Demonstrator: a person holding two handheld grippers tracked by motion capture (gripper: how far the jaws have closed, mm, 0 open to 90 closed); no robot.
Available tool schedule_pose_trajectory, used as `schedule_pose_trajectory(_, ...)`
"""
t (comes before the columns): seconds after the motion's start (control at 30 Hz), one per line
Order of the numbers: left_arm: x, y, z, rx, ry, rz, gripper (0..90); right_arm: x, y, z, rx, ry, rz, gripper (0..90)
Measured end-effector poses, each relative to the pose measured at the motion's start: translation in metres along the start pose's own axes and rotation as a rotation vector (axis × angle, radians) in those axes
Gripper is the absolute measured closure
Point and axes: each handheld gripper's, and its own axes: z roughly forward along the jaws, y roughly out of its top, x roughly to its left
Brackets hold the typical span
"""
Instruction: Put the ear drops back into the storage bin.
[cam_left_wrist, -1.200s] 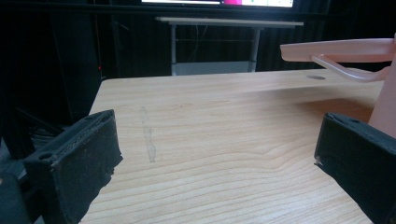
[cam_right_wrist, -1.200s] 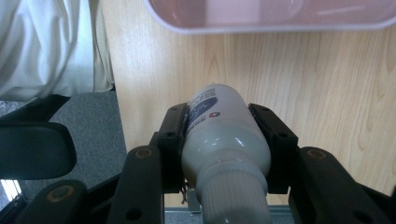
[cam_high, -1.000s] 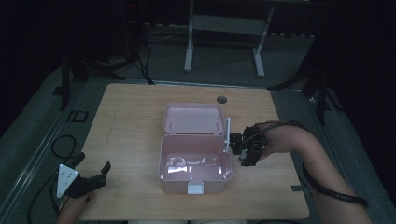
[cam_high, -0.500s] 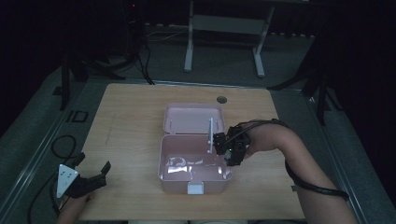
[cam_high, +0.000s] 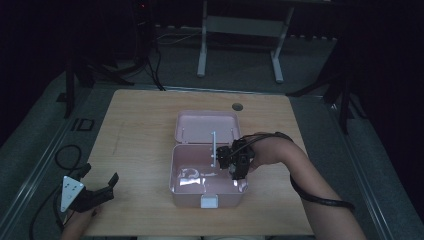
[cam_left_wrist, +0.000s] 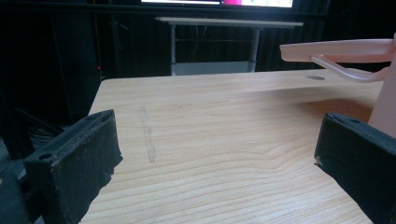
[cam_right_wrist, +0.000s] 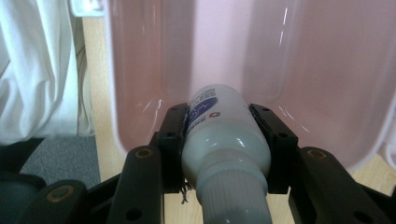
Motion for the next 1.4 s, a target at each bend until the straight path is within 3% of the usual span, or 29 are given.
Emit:
schedule_pose_trajectory(0.77,0.000,0.000,0.000,0.002,0.004,0.002,0.4,-0.007,0.011,0.061,0.035,0.005,-0.005,59.5)
schedule_pose_trajectory(0.9,0.000,0.000,0.000,0.002,0.005,0.002,0.4,-0.008,0.015,0.064,0.015,0.002,0.000,59.5)
schedule_pose_trajectory(1.2,0.000,0.000,0.000,0.003,0.005,0.002,0.4,-0.010,0.020,0.087,0.079,0.020,-0.016,59.5)
schedule_pose_trajectory(1.4,0.000,0.000,0.000,0.003,0.004,0.003,0.4,-0.012,0.023,0.100,0.105,0.050,0.003,59.5)
